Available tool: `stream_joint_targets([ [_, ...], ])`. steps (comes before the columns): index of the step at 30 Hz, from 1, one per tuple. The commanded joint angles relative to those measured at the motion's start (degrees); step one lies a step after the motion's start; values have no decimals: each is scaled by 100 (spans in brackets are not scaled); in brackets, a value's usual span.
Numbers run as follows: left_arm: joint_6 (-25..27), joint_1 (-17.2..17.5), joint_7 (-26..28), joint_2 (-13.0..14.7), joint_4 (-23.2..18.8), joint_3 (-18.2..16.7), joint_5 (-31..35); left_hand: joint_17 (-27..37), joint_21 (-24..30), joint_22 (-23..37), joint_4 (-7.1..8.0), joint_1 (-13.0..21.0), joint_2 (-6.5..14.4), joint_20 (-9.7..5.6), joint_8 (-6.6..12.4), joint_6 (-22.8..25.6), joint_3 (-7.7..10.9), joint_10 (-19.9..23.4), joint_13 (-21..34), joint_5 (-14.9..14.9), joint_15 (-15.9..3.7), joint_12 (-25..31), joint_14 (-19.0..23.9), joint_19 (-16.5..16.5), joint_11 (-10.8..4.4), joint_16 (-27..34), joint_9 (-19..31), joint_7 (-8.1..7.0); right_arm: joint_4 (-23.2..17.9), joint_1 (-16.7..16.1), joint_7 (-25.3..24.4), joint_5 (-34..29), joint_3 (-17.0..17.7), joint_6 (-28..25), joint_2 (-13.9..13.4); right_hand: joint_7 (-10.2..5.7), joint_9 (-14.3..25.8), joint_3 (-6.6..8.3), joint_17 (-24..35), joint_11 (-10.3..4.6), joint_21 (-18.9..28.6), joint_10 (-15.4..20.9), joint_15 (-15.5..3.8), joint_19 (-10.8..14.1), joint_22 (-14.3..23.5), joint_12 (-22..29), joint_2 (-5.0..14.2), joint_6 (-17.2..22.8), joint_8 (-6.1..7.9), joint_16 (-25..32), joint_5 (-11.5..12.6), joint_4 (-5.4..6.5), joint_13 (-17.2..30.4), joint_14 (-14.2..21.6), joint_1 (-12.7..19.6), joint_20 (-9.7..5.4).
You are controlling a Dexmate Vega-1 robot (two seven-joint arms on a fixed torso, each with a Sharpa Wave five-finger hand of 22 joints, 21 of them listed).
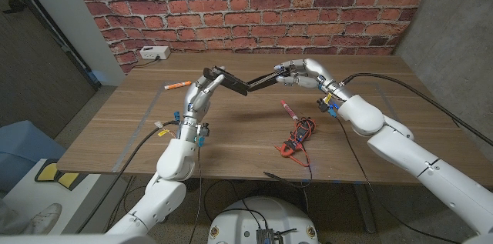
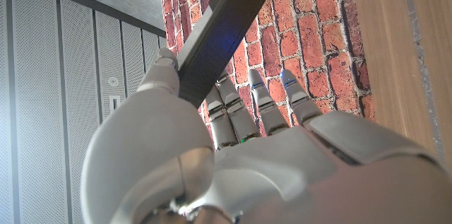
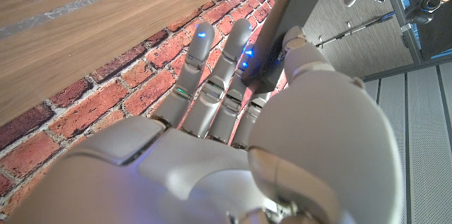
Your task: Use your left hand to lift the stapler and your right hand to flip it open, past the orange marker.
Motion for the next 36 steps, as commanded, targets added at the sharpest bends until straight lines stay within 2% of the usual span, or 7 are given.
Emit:
stream_joint_targets([
  [1, -203, -19, -342, -97, 244, 28, -405, 33, -21, 21, 543, -265, 257, -10, 8, 719, 581, 70, 83, -13, -727, 36, 18, 21, -5, -13, 6, -384, 77, 34, 86, 375, 17, 39, 115, 57, 22, 7, 95, -113, 83, 169, -200, 67, 17, -37, 765, 3, -40, 74, 45, -19, 598, 48, 872, -895],
  [8, -393, 31, -605, -173, 328, 16, -793, 46, -18, 23, 555, -300, 225, -3, -6, 697, 591, 163, 105, -19, -746, 65, 47, 36, -7, -11, 4, -452, 113, 21, 123, 628, 28, 49, 183, 74, 22, 12, 176, -91, 151, 176, -195, 67, 22, -40, 768, 26, -39, 105, 45, -11, 597, 49, 920, -891],
  [21, -656, 76, -1162, -346, 491, 1, -1500, 69, -17, 26, 587, -346, 232, 0, -42, 643, 617, 273, 131, -13, -784, 85, 223, 51, -13, 53, -7, -465, 162, 41, 199, 969, 4, -28, 253, 120, 20, 0, 383, -52, 320, 204, -193, 107, 34, -60, 745, 40, -53, 225, 39, -6, 564, 131, 1012, -894],
  [24, -671, 67, -1278, -377, 513, -5, -1634, 165, -20, 26, 561, -316, 260, -5, -78, 622, 605, 335, 182, -11, -839, 152, 347, 54, 5, 160, -18, -474, 163, 41, 200, 1002, -10, -41, 262, 126, 20, 2, 401, -58, 336, 199, -190, 103, 33, -61, 748, 44, -53, 229, 39, 0, 570, 129, 1018, -894],
  [25, -672, 53, -1348, -390, 529, 1, -1711, 258, -26, 26, 529, -288, 258, -4, -101, 638, 574, 482, 256, -14, -859, 279, 375, 48, 47, 227, -26, -457, 159, 39, 199, 1014, -11, -45, 263, 128, 20, 2, 405, -48, 340, 203, -189, 102, 33, -59, 748, 44, -54, 229, 39, 1, 569, 128, 1019, -894],
  [32, -647, -53, -1801, -543, 653, 38, -2184, 492, -22, 28, 491, -235, 284, -25, -176, 662, 540, 675, 460, -5, -919, 553, 513, 79, 20, 397, -40, -424, 118, 11, 157, 1050, 5, -40, 259, 132, 19, 6, 458, -55, 383, 218, -186, 82, 27, -65, 746, 46, -59, 234, 37, 13, 557, 114, 1031, -894],
  [36, -555, -89, -1992, -570, 672, 50, -2344, 474, -12, 27, 475, -230, 228, -49, -209, 642, 563, 762, 493, 11, -951, 613, 511, 112, -17, 344, -43, -465, 92, -13, 139, 1092, 23, -46, 257, 133, 19, 8, 479, -53, 401, 217, -185, 71, 23, -63, 744, 46, -62, 232, 36, 18, 564, 105, 1034, -894],
])
